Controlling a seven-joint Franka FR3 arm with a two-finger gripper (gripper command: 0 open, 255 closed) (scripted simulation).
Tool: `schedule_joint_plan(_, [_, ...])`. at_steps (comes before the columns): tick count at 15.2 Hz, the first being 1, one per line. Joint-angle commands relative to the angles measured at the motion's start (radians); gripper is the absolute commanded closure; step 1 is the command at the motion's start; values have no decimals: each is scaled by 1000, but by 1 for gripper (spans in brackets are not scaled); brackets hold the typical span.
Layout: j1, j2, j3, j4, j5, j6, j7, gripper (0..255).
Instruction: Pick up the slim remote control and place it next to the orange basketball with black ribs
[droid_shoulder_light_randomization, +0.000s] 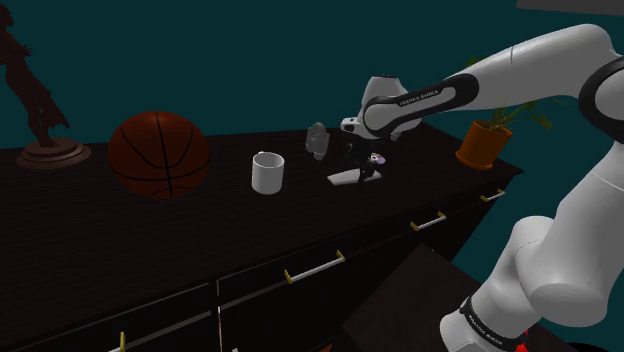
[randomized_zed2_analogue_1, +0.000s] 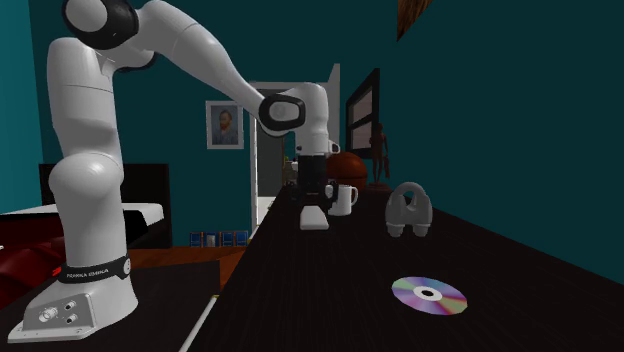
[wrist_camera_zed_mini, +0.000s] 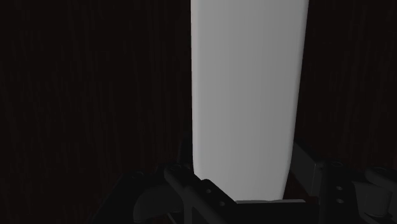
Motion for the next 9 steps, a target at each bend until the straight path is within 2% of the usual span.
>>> schedule_joint_plan(1, [0, -16, 1, 13, -7, -28, 5, 255])
schedule_joint_plan(9, [1, -65, 6, 75, -26, -136, 18, 255])
